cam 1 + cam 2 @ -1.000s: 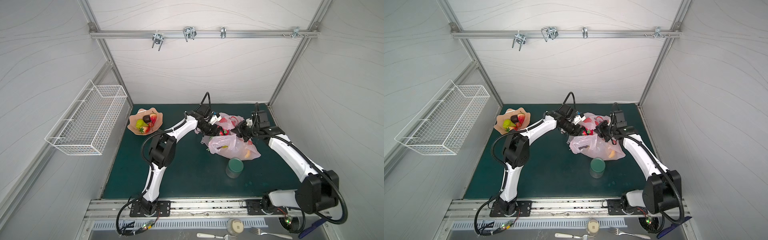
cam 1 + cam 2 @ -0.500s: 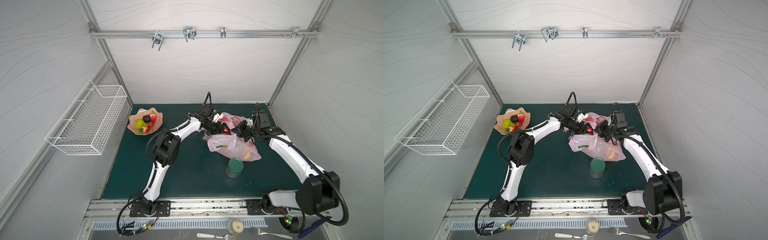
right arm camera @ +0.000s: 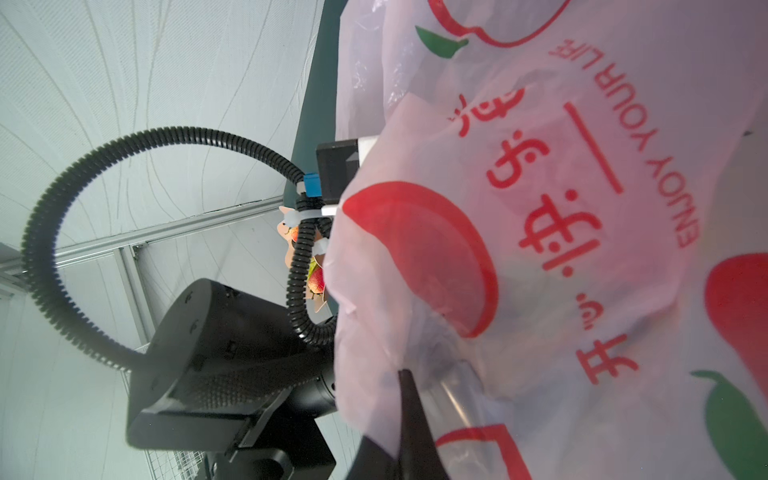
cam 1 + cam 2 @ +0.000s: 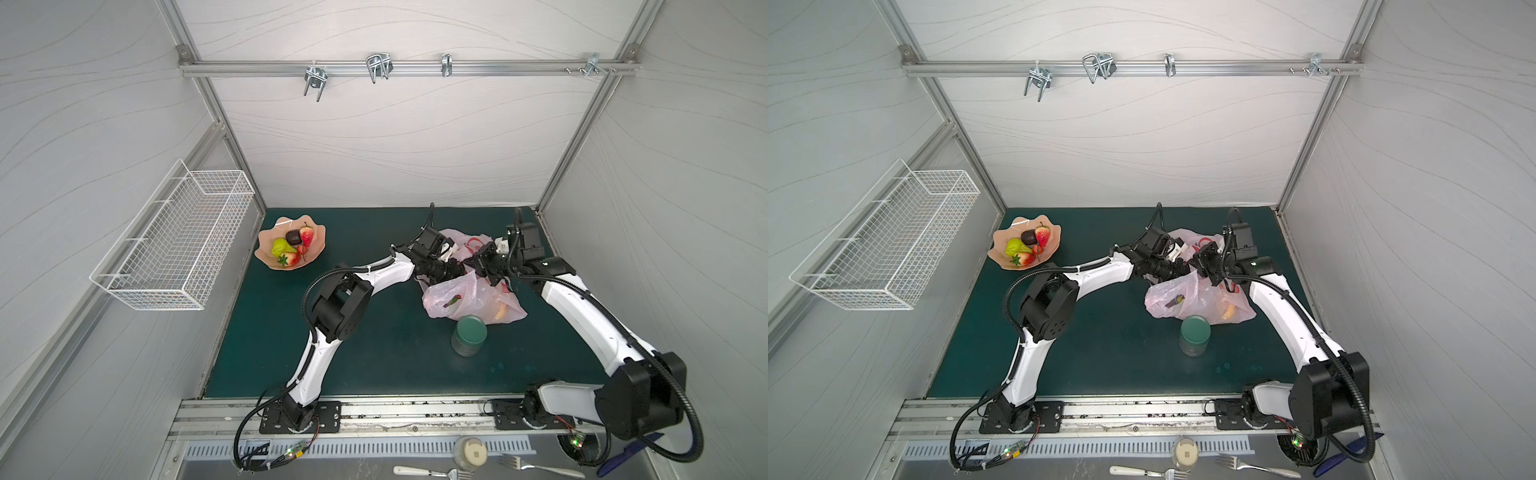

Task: Place the fruits into the plastic bag
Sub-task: 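Push the held dragon fruit into the bag beside the right gripper, then open the left gripper to release the dragon fruit inside the bag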

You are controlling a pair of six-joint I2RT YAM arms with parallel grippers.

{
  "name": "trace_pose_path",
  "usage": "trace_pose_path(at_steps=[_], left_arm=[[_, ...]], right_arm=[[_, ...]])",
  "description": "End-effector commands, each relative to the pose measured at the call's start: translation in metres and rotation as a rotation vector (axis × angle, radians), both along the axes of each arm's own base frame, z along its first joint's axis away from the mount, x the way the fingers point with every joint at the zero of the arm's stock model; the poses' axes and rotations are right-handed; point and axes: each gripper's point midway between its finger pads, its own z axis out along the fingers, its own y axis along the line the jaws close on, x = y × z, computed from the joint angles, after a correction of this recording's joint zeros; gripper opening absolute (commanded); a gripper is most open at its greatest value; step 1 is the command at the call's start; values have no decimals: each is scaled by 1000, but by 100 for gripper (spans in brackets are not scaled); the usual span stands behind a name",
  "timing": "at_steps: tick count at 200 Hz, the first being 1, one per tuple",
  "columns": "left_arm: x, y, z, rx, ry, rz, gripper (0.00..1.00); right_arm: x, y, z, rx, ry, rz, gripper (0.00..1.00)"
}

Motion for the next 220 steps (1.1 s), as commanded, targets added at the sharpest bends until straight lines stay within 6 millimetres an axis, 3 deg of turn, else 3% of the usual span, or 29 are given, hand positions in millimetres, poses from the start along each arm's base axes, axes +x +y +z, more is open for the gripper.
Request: trace_pose_path(at_steps=[1, 45, 109, 145, 179, 200, 220], left_arm=[[10, -9, 36, -78, -28, 82, 38], [18, -12, 37, -41, 1, 167, 38], [10, -28, 48, -36, 34, 227, 38], [7, -30, 42, 4, 23, 220, 45], [0, -38, 28, 29, 45, 210, 64], [-5, -41, 29, 30, 35, 194, 80], [-5, -41, 33, 22, 25, 191, 89]], right_arm=[[-5, -3, 6, 12, -8, -16, 0], [-10, -5, 6, 14, -8, -25, 0], [-11, -9, 14, 6, -40, -42, 0], [-12, -11, 16, 14, -47, -47, 0], [-14, -9, 15, 42, -40, -45, 0], [-16, -10, 15, 47, -41, -51, 0], [-16, -12, 17, 49, -49, -54, 0]])
